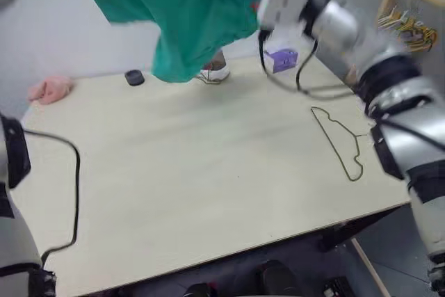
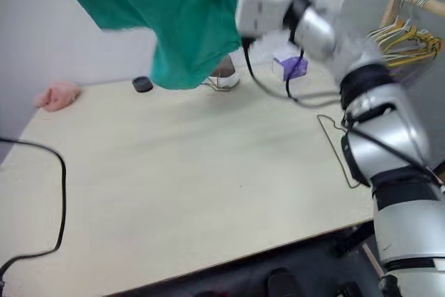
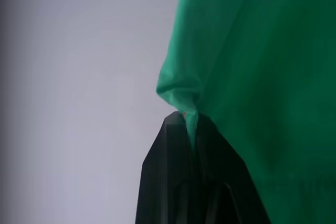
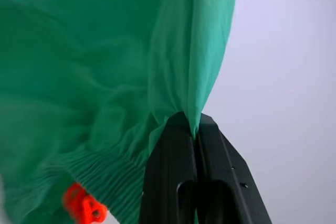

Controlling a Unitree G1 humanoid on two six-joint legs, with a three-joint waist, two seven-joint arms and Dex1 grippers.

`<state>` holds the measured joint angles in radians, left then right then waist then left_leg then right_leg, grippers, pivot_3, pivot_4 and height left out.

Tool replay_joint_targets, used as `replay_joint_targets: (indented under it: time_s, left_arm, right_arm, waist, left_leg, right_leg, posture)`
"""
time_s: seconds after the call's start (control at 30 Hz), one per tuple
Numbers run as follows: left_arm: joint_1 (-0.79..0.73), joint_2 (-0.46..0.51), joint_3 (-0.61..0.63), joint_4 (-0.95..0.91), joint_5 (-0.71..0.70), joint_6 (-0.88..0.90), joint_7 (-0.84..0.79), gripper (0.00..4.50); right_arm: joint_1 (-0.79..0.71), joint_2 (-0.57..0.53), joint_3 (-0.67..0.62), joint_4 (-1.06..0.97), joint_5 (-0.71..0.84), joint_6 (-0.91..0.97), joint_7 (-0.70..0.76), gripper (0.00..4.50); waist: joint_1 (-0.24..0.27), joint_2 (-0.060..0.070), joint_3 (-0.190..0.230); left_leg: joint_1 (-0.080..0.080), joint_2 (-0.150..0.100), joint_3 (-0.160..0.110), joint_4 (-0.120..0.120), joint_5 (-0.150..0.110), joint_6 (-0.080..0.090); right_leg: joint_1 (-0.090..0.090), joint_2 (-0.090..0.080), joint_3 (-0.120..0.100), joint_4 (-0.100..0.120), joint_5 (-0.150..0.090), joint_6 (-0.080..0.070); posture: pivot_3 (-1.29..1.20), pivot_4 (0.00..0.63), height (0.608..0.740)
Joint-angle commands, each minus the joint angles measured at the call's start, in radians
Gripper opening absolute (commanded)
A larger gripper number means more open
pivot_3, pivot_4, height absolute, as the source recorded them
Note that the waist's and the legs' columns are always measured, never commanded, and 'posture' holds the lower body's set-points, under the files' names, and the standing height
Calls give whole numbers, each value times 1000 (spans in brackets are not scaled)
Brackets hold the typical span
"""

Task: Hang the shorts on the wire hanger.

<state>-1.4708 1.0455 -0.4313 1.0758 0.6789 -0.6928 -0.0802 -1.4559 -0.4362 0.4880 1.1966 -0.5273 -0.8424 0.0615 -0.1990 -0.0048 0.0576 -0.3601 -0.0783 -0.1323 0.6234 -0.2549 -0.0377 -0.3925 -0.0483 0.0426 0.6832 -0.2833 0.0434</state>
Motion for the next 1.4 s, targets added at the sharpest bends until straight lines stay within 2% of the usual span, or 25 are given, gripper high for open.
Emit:
replay_joint_targets:
  time_s: [0.03, 0.1, 0.17, 0.27, 0.33, 0.37, 0.47, 0.5, 0.53, 0.6, 0.67, 0.93, 1.17, 1.37, 1.4]
  left_arm:
    - [380, 34, 76, -70, -188, 3, -227, 0]
    - [649, 30, 157, -232, -386, 105, -401, 0]
    - [936, 46, 223, -477, -586, 279, -557, 0]
    - [1313, 97, 322, -851, -809, 560, -714, 0]
    - [1508, 140, 389, -1032, -910, 704, -794, 0]
    - [1590, 161, 416, -1101, -951, 763, -832, 0]
    - [1765, 201, 485, -1239, -1000, 868, -903, 0]
    - [1804, 206, 507, -1274, -1012, 898, -920, 0]
    - [1831, 209, 524, -1300, -1017, 922, -932, 0]
    - [1872, 206, 551, -1346, -1024, 959, -955, 0]
    - [1892, 200, 563, -1382, -1027, 987, -970, 0]
    - [1907, 162, 573, -1454, -1030, 1036, -1017, 0]
    - [1910, 151, 575, -1456, -1017, 1022, -1065, 0]
    - [1966, 138, 593, -1515, -1044, 1052, -1104, 0]
    - [1972, 135, 598, -1527, -1053, 1067, -1106, 0]
  right_arm:
    - [200, 15, 33, -98, 5, -70, 121, 6]
    - [316, 18, 50, -181, 29, -87, 219, 6]
    - [425, 5, 68, -292, 60, -86, 325, 6]
    - [566, -30, 79, -474, 136, -47, 495, 6]
    - [637, -62, 88, -580, 203, 4, 628, 6]
    - [665, -81, 95, -625, 240, 31, 697, 6]
    - [741, -152, 111, -763, 362, 150, 911, 6]
    - [768, -187, 118, -819, 408, 197, 991, 6]
    - [791, -217, 120, -867, 440, 237, 1053, 6]
    - [833, -271, 114, -952, 481, 308, 1140, 6]
    - [865, -301, 100, -1015, 499, 369, 1182, 6]
    - [951, -355, 77, -1219, 551, 586, 1275, 6]
    - [968, -380, 70, -1321, 576, 727, 1343, 6]
    - [979, -382, 67, -1344, 561, 763, 1358, 6]
    - [982, -385, 67, -1351, 566, 776, 1366, 215]
  waist:
    - [-1, 5, -1]
    - [-4, 5, -1]
    - [-11, 1, -2]
    - [-22, -5, -6]
    - [-18, -6, -7]
    - [-16, -7, -7]
    - [6, -6, -6]
    - [15, -2, -4]
    - [25, -2, -3]
    - [48, -3, 0]
    - [71, -4, 0]
    - [110, -4, 0]
    - [111, -4, 0]
    - [112, -5, 0]
    - [113, -5, 1]
  left_leg:
    - [6, 1, 0, 1, 1, 1]
    - [16, 2, 0, 5, 2, 3]
    - [13, 3, -1, 7, 2, 3]
    - [-5, 4, -5, 12, 1, 1]
    - [-20, 5, -6, 18, 0, -2]
    - [-23, 4, -7, 21, 0, -2]
    - [-13, 4, -6, 21, -1, 0]
    - [-4, 4, -5, 20, -2, 2]
    - [9, 5, -6, 18, -5, 6]
    - [23, 6, -5, 17, -7, 8]
    - [31, 6, -5, 17, -10, 5]
    - [31, 12, -3, 18, -14, 0]
    - [31, 18, -2, 18, -18, -4]
    - [30, 19, -2, 18, -21, -4]
    - [30, 19, -2, 18, -21, -4]
  right_leg:
    - [6, 3, 0, -1, 1, 1]
    - [16, 5, 1, 2, 2, 2]
    - [12, 5, 3, 3, 5, -1]
    - [-5, 3, 4, 9, 6, -5]
    - [-19, 3, 3, 13, 6, -6]
    - [-20, 3, 2, 14, 6, -6]
    - [-9, 3, 2, 11, 6, -7]
    - [4, 4, 1, 6, 4, -6]
    - [19, 5, 0, -2, 1, -4]
    - [35, 5, 1, -4, -5, -14]
    - [41, 5, 0, -3, -8, -15]
    - [39, 10, -1, -3, -6, -13]
    - [38, 14, -3, -3, -8, -15]
    - [38, 14, -3, -4, -9, -15]
    - [38, 14, -3, -5, -9, -15]
  posture:
    - [-110, 0, 740]
    - [-113, 0, 740]
    - [-113, 0, 740]
    - [-112, 0, 740]
    - [-112, 0, 740]
    - [-112, 0, 740]
    - [-104, 0, 740]
    - [-100, 0, 740]
    - [-100, 0, 740]
    - [-100, 0, 740]
    - [-102, 0, 740]
    - [-113, 0, 740]
    - [-114, 0, 740]
    - [-115, 0, 740]
    - [-115, 0, 740]
